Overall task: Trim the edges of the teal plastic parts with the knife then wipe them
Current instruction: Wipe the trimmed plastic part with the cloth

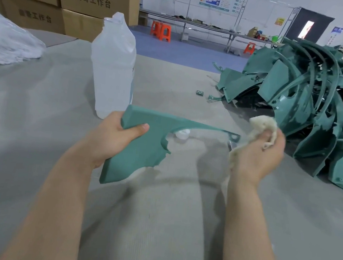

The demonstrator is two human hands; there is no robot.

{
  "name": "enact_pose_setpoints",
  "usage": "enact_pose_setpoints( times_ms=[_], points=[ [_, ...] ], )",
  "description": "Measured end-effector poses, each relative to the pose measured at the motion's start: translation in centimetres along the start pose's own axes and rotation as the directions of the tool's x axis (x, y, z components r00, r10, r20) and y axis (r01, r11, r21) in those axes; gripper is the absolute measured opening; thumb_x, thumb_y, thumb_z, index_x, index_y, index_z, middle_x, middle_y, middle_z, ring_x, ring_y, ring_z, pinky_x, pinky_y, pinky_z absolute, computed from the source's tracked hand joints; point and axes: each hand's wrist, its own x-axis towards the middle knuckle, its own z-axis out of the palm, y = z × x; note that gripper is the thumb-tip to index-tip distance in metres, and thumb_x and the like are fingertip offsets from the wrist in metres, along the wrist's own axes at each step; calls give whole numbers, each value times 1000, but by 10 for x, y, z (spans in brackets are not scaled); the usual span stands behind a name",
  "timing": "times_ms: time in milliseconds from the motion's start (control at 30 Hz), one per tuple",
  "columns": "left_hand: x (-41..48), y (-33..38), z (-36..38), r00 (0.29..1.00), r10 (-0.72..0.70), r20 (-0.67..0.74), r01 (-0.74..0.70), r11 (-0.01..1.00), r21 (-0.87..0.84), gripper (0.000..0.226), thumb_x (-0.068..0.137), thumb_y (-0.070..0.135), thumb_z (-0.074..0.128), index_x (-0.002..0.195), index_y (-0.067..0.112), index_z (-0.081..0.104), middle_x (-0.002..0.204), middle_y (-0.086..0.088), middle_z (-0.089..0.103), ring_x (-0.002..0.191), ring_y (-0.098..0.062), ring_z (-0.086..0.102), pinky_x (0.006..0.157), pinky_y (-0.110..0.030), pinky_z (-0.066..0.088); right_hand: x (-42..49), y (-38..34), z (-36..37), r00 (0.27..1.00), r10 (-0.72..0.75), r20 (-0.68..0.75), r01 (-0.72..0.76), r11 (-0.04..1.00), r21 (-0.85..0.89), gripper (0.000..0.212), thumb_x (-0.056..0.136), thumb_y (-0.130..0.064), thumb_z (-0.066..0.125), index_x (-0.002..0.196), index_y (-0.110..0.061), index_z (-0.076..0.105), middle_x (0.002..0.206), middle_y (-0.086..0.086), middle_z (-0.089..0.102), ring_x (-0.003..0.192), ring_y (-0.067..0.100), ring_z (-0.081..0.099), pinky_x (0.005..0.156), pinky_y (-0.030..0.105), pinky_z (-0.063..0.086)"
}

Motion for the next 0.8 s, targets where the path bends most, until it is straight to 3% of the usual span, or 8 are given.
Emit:
enact_pose_setpoints(
  times_ms=[67,133,233,300,400,533,667,800],
  points=[
    [1,0,-1,1000,10,-10,-10,1000,21,15,94,14,57,92,23,69,82,9,75,74,-7,71,58,-16,52,-17,-19,-1,991,-131,23,127,984,121,31,101,-20,41,123,-6,58,114,2,63,106,14,57,91,18,45],
    [0,2,3,999,35,3,-35,997,70,17,94,14,58,88,25,69,78,10,74,71,-5,70,58,-15,52,-51,-33,8,936,-263,233,216,954,209,35,99,-22,43,125,-4,56,124,6,61,115,10,54,98,15,41],
    [-4,4,6,989,142,46,-148,978,150,25,92,10,56,90,34,62,84,21,68,78,13,62,71,-4,45,-111,-44,30,603,-453,657,339,891,302,30,98,-21,46,126,-20,57,132,0,57,124,8,49,109,19,31],
    [-7,5,6,982,185,27,-187,958,216,24,92,17,50,95,40,53,96,28,57,86,24,54,74,5,36,-133,-41,43,446,-482,754,444,851,281,34,98,-21,45,128,-20,60,139,1,54,134,14,43,117,34,19],
    [-5,4,3,989,146,-21,-142,980,140,30,93,2,54,89,30,62,82,18,68,78,8,63,68,-3,44,-118,-28,50,535,-407,740,485,866,126,36,99,-19,39,128,-12,60,138,4,56,134,19,45,115,37,14],
    [-3,7,9,999,24,48,-30,991,131,11,91,14,62,83,17,70,74,2,73,66,-10,69,59,-22,54,-74,-3,41,740,-72,668,468,768,-436,41,106,-24,26,137,-15,51,143,1,51,139,15,36,118,35,3],
    [-3,8,7,987,147,59,-155,975,160,22,92,2,56,86,19,69,79,7,72,73,-3,66,69,-17,50,-119,-33,39,659,-318,682,408,913,31,34,102,-19,39,123,-6,62,128,9,63,123,25,54,112,35,28],
    [-6,7,6,980,197,20,-198,979,46,35,89,-5,55,88,27,69,86,13,73,86,-1,67,75,-13,50,-118,-35,42,545,-478,689,556,821,130,37,100,-21,39,128,-10,60,137,2,57,131,17,49,116,32,15]
  ],
)
